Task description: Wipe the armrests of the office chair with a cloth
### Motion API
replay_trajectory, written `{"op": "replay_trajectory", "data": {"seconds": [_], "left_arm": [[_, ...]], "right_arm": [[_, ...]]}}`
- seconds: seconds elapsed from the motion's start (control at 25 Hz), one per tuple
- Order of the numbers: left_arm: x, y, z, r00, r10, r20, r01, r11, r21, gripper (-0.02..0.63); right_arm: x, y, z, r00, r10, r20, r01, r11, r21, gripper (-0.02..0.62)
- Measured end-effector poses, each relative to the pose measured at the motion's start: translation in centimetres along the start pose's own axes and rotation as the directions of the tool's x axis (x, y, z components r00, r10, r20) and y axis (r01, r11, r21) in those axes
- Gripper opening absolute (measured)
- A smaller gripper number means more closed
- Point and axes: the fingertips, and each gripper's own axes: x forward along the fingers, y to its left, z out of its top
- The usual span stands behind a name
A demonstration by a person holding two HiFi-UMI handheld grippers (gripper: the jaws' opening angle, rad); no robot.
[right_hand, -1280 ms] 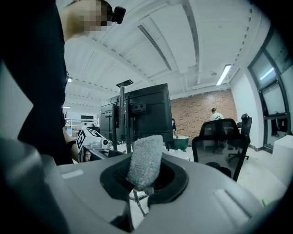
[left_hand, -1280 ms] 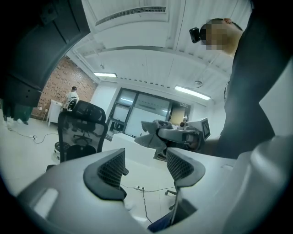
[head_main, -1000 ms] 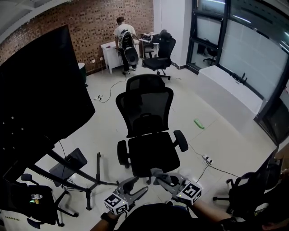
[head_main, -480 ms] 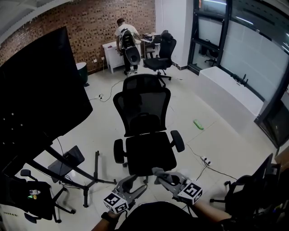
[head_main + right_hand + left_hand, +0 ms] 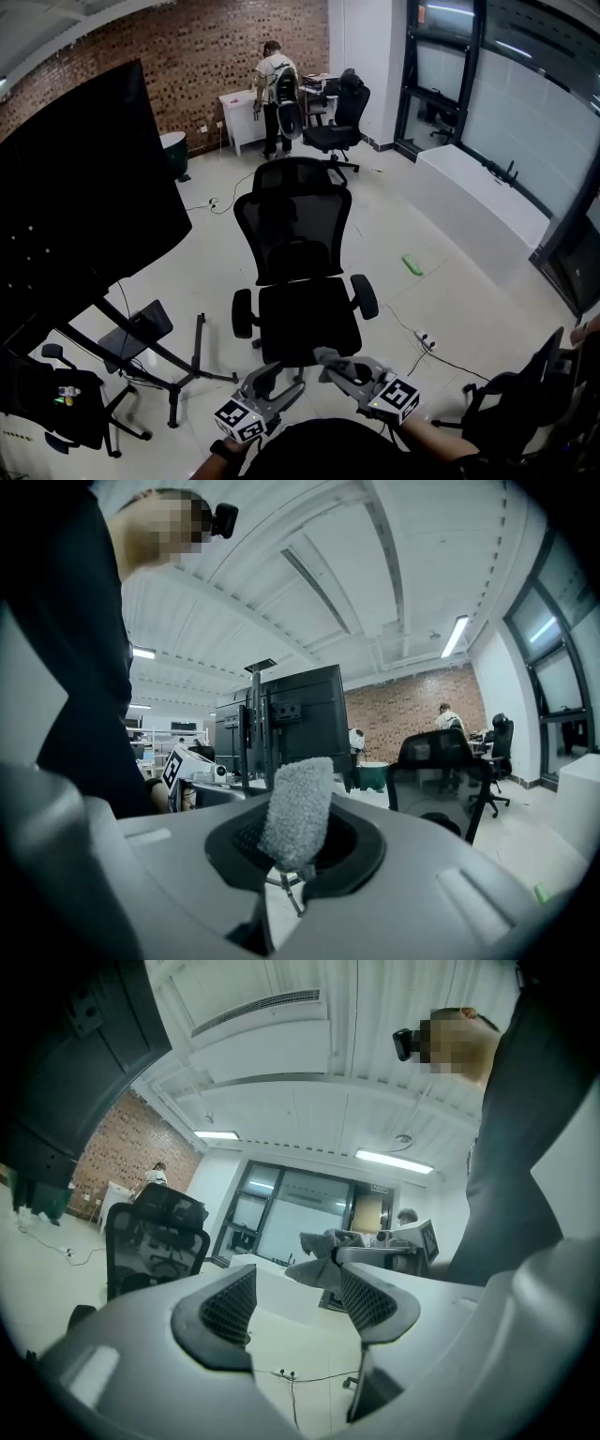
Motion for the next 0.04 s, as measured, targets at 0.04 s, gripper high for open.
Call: {"op": "replay_trajectory", "data": {"seconds": [0.04], "left_arm": [[0.12,-0.23,-0.10,1.000,0.001,0.000,-0.001,1.000,0.001,0.307]], "right_arm": [[-0.20,-0.03,-0.09,1.000,0.002,0.000,-0.002,1.000,0.000,0.034]]}}
